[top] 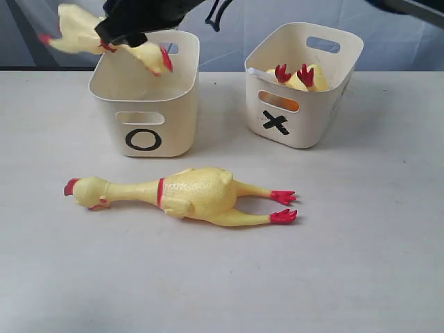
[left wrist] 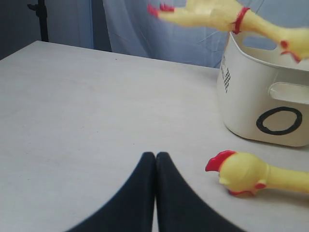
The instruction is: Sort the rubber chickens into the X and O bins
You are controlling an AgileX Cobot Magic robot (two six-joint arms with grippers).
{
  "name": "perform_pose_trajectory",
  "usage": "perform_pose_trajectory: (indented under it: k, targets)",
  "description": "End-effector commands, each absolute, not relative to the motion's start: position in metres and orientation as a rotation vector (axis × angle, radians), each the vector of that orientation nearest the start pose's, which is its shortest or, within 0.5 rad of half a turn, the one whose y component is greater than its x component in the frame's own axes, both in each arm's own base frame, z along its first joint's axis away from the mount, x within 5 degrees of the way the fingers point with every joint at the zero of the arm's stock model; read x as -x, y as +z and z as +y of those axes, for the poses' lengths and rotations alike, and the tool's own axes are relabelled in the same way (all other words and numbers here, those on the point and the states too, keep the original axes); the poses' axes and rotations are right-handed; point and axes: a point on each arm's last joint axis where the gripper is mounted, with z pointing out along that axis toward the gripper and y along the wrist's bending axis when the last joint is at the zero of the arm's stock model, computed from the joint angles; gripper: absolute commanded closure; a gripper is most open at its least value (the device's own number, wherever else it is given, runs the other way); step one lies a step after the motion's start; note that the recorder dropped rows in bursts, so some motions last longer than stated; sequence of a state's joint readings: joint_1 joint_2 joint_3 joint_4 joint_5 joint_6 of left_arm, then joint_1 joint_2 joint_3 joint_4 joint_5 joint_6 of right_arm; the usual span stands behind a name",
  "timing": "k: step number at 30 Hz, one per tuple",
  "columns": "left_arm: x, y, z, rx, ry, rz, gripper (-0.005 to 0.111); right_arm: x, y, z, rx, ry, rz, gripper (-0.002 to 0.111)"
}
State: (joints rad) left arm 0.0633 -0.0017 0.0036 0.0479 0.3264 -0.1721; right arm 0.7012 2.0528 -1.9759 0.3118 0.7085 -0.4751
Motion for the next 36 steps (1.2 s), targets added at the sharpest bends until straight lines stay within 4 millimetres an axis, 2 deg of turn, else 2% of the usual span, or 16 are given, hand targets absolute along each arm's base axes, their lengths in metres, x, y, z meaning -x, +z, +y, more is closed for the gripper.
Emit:
perform_pose_trajectory:
  k: [1,3,5,9,11,14,17,18,21,25,28,30,31,32,36]
  targets:
    - [-0.054,0.185,0.004,0.181,-0.04,1.789,0.107,-0.334,0.32,0.311,1.478,0.422,2.087,0.046]
    - [-0.054,0.185,0.004,0.181,-0.04,1.789,0.107,-0.326,0.311,0.307,1.602,0.435,2.164,0.046]
    - [-0.054,0.185,0.004,0.181,-0.04,1.789,0.107,-0.323,0.305,0.308,1.637,0.47,2.203,0.048]
    - [-0.054,0.185,0.004,0.181,-0.04,1.789,0.107,-0.322,0.299,0.312,1.644,0.536,2.205,0.064]
    - [-0.054,0.185,0.004,0.181,-0.04,1.789,0.107,-0.322,0.299,0.312,1.676,0.538,2.173,0.068]
    - [-0.054,0.185,0.004,0.181,-0.04,1.789,0.107,-0.323,0.298,0.311,1.688,0.499,2.171,0.059]
    - [-0.054,0.185,0.004,0.181,-0.04,1.789,0.107,-0.33,0.301,0.313,1.631,0.459,2.119,0.042]
    - [-0.054,0.185,0.004,0.181,-0.04,1.789,0.107,-0.336,0.304,0.317,1.589,0.438,2.05,0.037]
    - [-0.054,0.185,0.004,0.181,-0.04,1.789,0.107,-0.343,0.31,0.323,1.524,0.443,1.938,0.037]
    - [-0.054,0.185,0.004,0.181,-0.04,1.789,0.107,-0.336,0.312,0.342,1.473,0.666,1.848,0.037]
    - [-0.054,0.185,0.004,0.181,-0.04,1.789,0.107,-0.295,0.293,0.381,1.707,0.721,1.749,0.037]
    - [-0.054,0.185,0.004,0.181,-0.04,1.789,0.107,-0.273,0.274,0.404,1.828,0.675,1.716,0.037]
    - [-0.054,0.185,0.004,0.181,-0.04,1.789,0.107,-0.27,0.265,0.409,1.86,0.626,1.71,0.037]
    - [-0.054,0.185,0.004,0.181,-0.04,1.789,0.107,-0.269,0.247,0.418,1.879,0.523,1.729,0.037]
    - [-0.054,0.185,0.004,0.181,-0.04,1.789,0.107,-0.283,0.217,0.423,1.848,0.278,1.77,0.037]
